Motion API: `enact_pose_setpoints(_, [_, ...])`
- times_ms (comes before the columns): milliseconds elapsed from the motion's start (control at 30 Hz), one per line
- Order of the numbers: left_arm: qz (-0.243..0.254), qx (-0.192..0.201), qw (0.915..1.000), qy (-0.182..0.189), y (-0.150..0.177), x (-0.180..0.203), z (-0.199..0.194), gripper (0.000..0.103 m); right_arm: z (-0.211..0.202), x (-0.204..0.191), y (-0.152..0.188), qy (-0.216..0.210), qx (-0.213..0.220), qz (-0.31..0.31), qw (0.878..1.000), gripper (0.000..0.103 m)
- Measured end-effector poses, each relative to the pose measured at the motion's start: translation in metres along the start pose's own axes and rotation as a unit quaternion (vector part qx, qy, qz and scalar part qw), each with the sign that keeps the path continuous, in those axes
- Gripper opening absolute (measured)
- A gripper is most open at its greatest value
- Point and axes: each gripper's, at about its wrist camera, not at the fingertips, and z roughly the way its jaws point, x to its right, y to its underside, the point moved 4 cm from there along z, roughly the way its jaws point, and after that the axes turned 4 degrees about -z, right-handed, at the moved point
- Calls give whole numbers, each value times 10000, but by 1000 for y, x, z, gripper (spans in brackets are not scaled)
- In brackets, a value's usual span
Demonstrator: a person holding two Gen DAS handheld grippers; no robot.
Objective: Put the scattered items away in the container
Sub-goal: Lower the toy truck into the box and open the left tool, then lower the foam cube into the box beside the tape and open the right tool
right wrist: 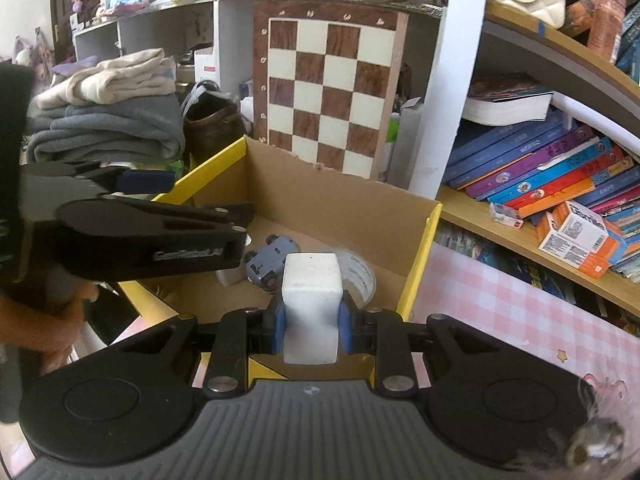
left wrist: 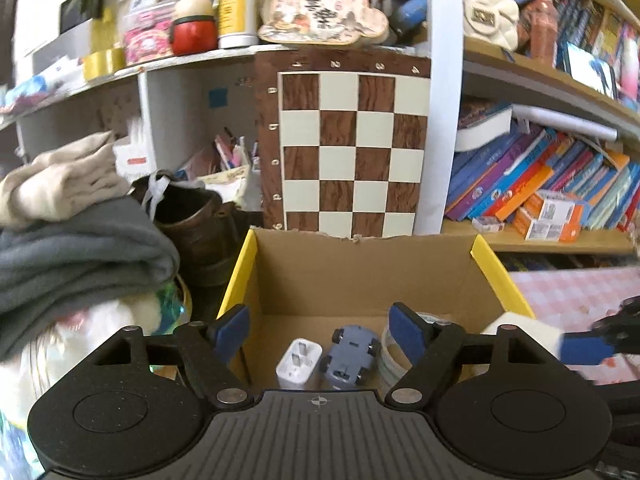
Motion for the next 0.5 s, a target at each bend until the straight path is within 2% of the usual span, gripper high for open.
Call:
enact_pose_setpoints(67, [-266, 13, 9996, 31, 5, -3, -7, 86, 5, 0, 0, -36, -64, -122, 9999, 25])
enact_pose_setpoints(167, [-502, -47, 9987, 99, 13, -4, -14, 87, 12, 1, -1, -39, -148, -338, 9993, 25])
enact_pose_setpoints(500, [-385, -58, 9992, -74, 18, -4, -25, 88, 29, 9, 5, -284, -453, -177, 9984, 25])
